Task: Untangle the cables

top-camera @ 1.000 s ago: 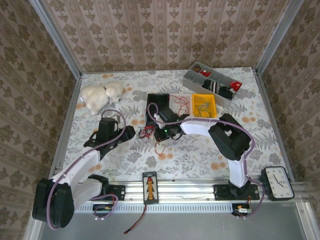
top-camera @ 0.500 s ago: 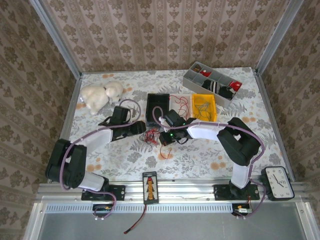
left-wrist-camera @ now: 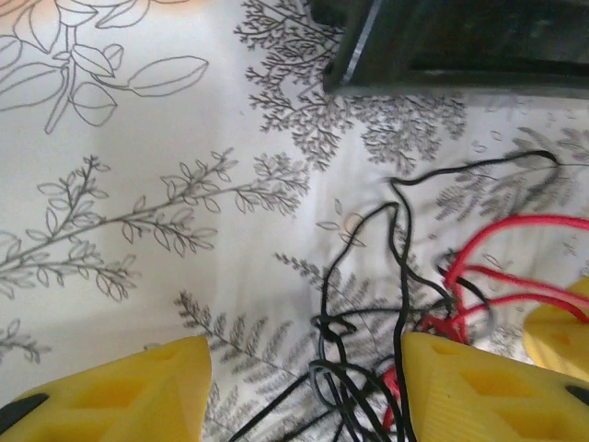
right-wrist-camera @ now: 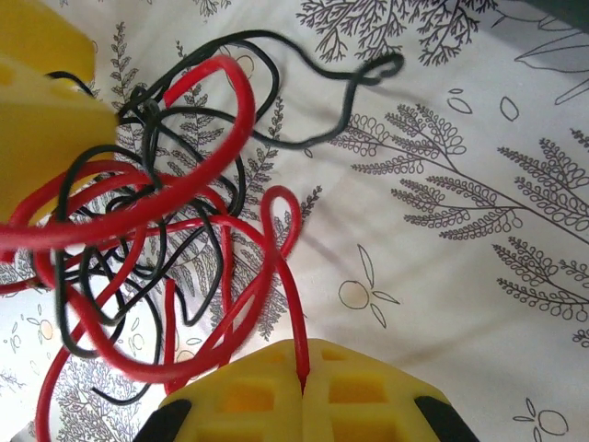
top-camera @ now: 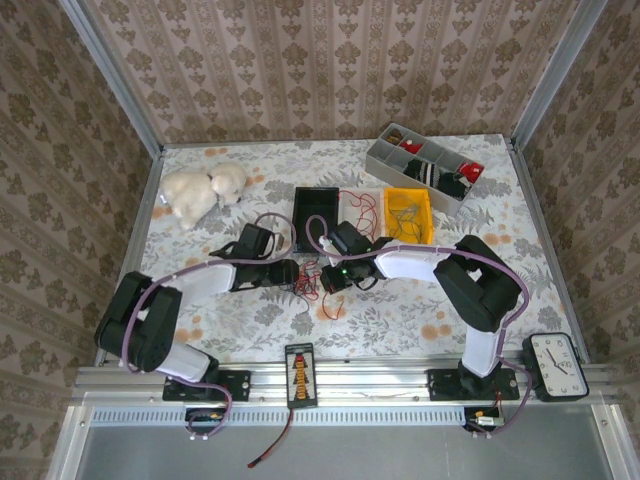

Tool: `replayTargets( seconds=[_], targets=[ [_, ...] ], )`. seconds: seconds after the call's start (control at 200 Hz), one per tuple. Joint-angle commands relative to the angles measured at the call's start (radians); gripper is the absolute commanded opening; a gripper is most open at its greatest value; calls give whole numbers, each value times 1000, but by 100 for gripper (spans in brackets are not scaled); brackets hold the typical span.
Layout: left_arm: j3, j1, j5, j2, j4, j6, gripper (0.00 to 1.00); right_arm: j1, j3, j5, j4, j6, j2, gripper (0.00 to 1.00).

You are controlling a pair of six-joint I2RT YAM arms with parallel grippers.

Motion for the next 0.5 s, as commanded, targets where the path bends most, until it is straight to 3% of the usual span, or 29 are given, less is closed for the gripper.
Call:
replayTargets(
  seconds=[0.0,0.23,0.495],
  targets=[
    [-37,12,40,-78,78,-21,57,0,-7,10,3,-12,-24,0],
    [-79,31,20,-184,39,-13,57,0,-13,8,4,-13,-22,0],
    [-49,4,-9,-105,-48,19,50,-1,-12,11,4,-13,-20,0]
  ],
)
